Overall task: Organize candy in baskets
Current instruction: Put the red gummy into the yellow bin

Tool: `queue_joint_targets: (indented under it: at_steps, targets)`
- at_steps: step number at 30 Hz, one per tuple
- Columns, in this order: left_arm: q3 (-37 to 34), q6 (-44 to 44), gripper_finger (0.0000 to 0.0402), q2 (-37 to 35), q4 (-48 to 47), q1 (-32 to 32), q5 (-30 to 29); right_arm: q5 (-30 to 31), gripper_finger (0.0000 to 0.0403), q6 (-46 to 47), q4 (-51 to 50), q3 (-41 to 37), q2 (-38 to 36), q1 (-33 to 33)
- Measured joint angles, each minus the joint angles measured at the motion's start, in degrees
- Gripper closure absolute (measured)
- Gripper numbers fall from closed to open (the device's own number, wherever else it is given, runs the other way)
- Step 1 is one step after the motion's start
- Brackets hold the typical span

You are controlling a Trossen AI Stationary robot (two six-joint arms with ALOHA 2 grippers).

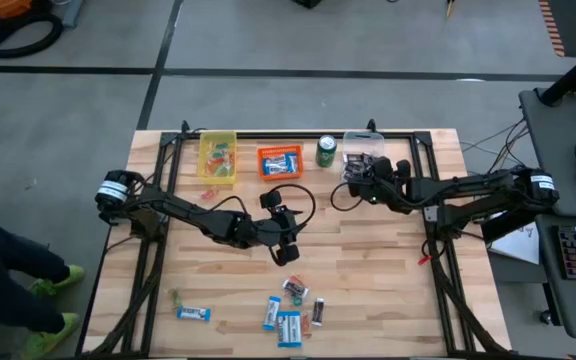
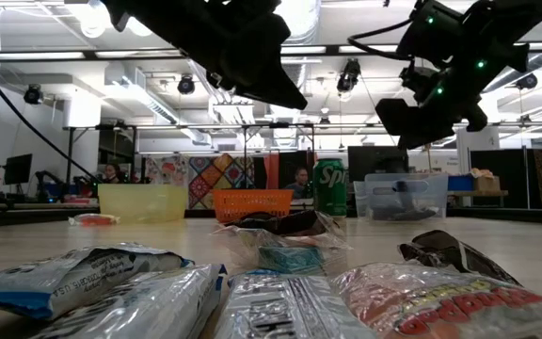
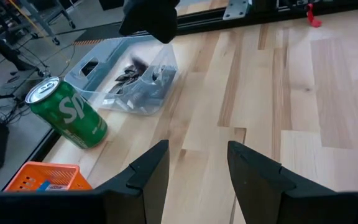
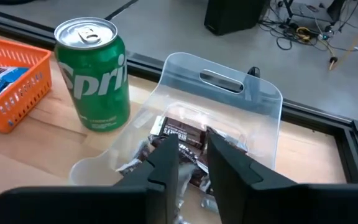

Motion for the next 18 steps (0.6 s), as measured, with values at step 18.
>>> queue_joint_targets:
  at_steps: [18]
  targets:
    - [2.29, -26.76, 0.0255, -15.03, -56.48, 2.79, 2.32, -1.78, 0.0255, 0.08, 2.93, -0.02, 0.00, 0.15]
